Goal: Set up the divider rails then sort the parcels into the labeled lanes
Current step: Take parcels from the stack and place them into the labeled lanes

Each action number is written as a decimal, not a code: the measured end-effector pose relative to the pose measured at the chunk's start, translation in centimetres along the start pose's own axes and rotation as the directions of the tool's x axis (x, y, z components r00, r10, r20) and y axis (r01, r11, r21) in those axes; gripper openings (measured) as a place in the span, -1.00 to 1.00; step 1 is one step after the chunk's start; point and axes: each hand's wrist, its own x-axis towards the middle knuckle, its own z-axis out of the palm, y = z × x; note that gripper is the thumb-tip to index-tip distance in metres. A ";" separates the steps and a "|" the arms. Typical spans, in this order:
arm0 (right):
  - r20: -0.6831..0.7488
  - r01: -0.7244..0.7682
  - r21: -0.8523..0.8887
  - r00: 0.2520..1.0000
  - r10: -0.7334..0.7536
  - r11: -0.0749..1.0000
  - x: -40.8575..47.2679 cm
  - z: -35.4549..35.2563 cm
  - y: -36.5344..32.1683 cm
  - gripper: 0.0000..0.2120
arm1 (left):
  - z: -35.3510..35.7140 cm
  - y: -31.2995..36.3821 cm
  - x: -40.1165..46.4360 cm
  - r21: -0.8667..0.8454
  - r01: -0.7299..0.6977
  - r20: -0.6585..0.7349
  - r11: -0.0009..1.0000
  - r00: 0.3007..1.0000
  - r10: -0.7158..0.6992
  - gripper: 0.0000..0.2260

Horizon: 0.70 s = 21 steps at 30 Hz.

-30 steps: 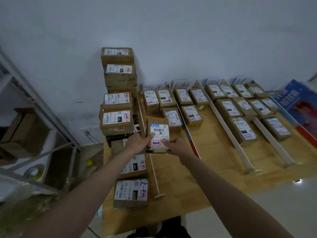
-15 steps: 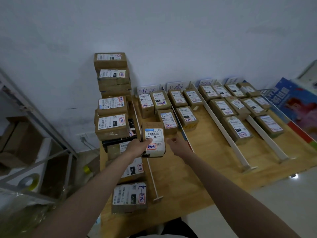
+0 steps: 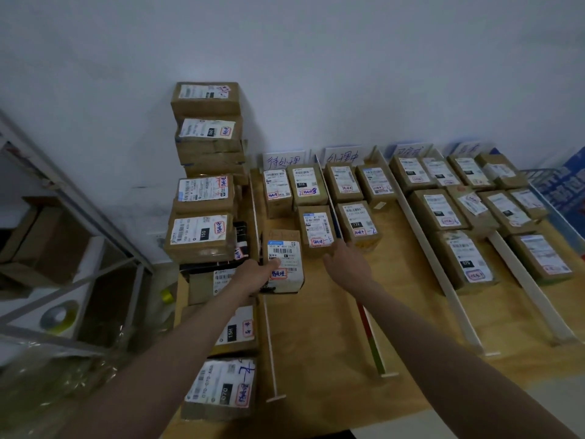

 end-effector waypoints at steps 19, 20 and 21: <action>0.011 0.093 0.001 0.996 -0.093 0.996 12.6 0.5 6.9 -0.70 | 3.0 6.5 13.7 -0.050 0.194 -0.109 0.980 0.974 -0.198 -0.62; 0.014 0.098 0.001 0.995 -0.098 0.995 12.7 0.8 7.2 -0.72 | 3.0 6.6 14.2 -0.031 0.197 -0.115 0.980 0.973 -0.199 -0.61; 0.022 0.104 0.001 0.994 -0.104 0.995 12.7 1.0 7.5 -0.72 | 3.1 6.6 14.6 -0.020 0.199 -0.117 0.980 0.973 -0.200 -0.61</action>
